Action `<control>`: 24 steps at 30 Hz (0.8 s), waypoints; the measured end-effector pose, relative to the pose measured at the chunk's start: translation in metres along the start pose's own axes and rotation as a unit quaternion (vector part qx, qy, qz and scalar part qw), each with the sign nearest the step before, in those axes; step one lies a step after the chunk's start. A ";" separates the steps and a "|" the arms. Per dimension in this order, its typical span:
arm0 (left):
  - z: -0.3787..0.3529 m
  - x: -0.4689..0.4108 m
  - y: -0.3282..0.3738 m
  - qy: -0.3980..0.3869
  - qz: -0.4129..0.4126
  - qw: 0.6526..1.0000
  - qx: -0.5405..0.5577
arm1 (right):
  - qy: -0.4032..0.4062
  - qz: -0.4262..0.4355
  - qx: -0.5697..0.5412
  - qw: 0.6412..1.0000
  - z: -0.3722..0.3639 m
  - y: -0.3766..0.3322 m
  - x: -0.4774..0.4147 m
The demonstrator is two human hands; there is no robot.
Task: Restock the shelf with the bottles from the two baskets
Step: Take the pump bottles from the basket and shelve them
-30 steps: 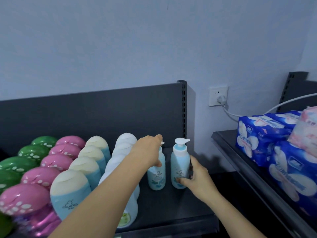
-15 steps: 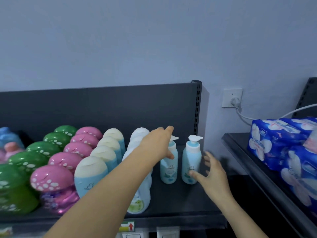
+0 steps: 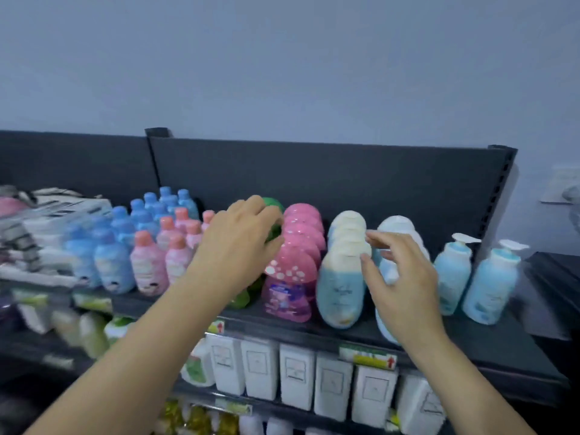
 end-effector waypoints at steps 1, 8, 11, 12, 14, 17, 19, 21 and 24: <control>0.008 0.021 -0.032 0.003 0.016 1.000 -0.010 | -0.021 0.015 -0.002 1.000 -0.022 -0.020 0.002; 0.058 0.212 -0.236 -0.070 0.168 0.973 -0.142 | -0.255 0.094 -0.012 0.962 -0.206 -0.139 0.047; 0.078 0.299 -0.299 -0.127 0.246 0.945 -0.174 | -0.351 0.118 0.004 0.929 -0.287 -0.176 0.082; 0.086 0.325 -0.315 -0.140 0.271 0.936 -0.179 | -0.384 0.127 0.010 0.915 -0.312 -0.189 0.094; 0.103 0.371 -0.341 -0.160 0.316 0.917 -0.186 | -0.434 0.139 0.016 0.890 -0.354 -0.215 0.116; 0.126 0.430 -0.369 -0.187 0.365 0.886 -0.215 | -0.478 0.154 0.002 0.865 -0.405 -0.252 0.144; 0.137 0.466 -0.385 -0.198 0.401 0.866 -0.225 | -0.500 0.163 -0.012 0.850 -0.437 -0.274 0.161; 0.143 0.496 -0.399 -0.207 0.426 0.849 -0.232 | -0.520 0.171 -0.030 0.836 -0.468 -0.292 0.176; 0.145 0.532 -0.424 -0.223 0.464 0.825 -0.233 | -0.550 0.193 -0.051 0.811 -0.514 -0.316 0.194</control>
Point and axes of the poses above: each hand's wrist, its own x-axis away from the middle knuckle, its own z-axis out of the back of the hand, y = z × x, the point moved 8 cm from there along -x, towards the middle knuckle
